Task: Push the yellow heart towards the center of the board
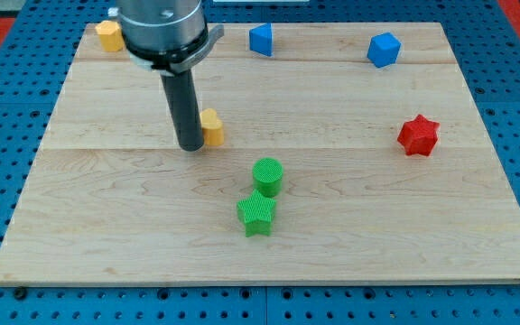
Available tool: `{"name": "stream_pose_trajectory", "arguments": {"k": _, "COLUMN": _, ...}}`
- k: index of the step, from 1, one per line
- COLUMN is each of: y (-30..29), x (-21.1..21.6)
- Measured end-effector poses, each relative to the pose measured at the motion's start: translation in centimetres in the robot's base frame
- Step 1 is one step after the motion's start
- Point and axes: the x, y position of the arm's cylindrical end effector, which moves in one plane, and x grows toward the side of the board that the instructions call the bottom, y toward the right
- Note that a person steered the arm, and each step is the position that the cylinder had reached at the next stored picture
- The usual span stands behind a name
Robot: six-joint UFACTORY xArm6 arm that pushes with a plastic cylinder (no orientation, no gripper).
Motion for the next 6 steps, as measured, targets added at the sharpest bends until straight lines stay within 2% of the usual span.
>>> {"name": "stream_pose_trajectory", "arguments": {"k": 1, "y": -1.5, "x": -0.4}}
{"name": "stream_pose_trajectory", "arguments": {"k": 2, "y": -5.5, "x": -0.3}}
{"name": "stream_pose_trajectory", "arguments": {"k": 3, "y": -6.4, "x": -0.8}}
{"name": "stream_pose_trajectory", "arguments": {"k": 4, "y": -5.3, "x": -3.6}}
{"name": "stream_pose_trajectory", "arguments": {"k": 5, "y": -3.8, "x": -3.8}}
{"name": "stream_pose_trajectory", "arguments": {"k": 6, "y": 1.1, "x": -3.8}}
